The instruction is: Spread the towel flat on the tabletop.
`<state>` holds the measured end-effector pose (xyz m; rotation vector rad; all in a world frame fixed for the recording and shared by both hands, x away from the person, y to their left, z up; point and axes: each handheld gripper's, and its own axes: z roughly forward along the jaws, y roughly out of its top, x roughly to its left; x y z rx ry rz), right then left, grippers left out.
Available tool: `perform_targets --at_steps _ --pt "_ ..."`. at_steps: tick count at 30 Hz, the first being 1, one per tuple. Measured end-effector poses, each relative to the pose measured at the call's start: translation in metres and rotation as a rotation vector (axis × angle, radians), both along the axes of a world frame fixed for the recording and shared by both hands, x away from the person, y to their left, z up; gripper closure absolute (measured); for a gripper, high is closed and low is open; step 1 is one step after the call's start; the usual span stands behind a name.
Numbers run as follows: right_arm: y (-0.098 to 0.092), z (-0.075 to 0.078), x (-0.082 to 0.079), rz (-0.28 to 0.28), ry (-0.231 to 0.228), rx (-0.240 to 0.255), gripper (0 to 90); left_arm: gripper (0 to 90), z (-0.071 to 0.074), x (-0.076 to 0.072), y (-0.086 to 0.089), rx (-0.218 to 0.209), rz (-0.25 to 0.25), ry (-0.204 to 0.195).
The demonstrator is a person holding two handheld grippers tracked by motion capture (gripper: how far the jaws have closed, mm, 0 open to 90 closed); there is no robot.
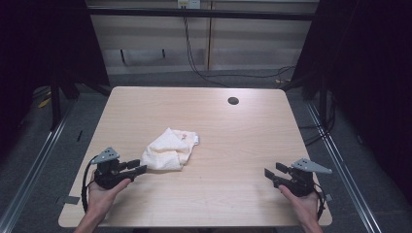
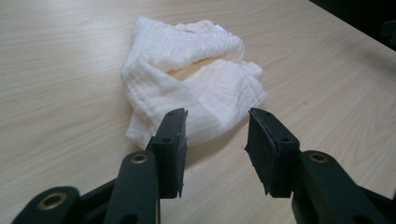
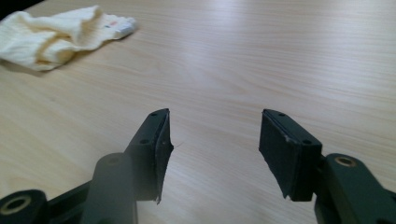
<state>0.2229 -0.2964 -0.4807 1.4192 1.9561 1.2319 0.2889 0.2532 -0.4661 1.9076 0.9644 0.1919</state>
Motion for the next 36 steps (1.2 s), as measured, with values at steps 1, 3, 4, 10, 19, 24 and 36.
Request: perform_targets --at_steps 1,3,4,10,19,24,36 --pt "-0.001 0.0 0.0 0.0 0.002 0.004 43.4 62.1 0.0 0.0 -0.001 -0.007 -0.011 0.006" --pt "-0.002 0.0 0.0 -0.003 0.004 0.013 43.4 63.8 0.002 0.001 -0.002 -0.009 -0.032 0.013" --pt "-0.003 0.0 0.0 -0.011 0.003 0.009 43.2 65.2 0.004 0.001 -0.003 -0.009 -0.042 0.008" --pt "-0.002 -0.003 0.001 0.016 0.033 0.029 40.6 68.6 0.018 0.018 -0.009 -0.03 -0.05 0.008" --pt "0.006 -0.002 0.0 0.036 0.039 -0.017 39.4 69.0 0.017 0.052 -0.027 0.041 -0.075 0.004" --pt "0.008 -0.003 0.001 0.044 0.044 -0.019 38.8 69.2 0.011 0.062 -0.039 0.049 -0.112 0.031" --pt "0.007 -0.002 0.0 0.049 0.045 -0.019 38.4 49.7 -0.023 0.069 -0.057 0.122 -0.13 0.083"
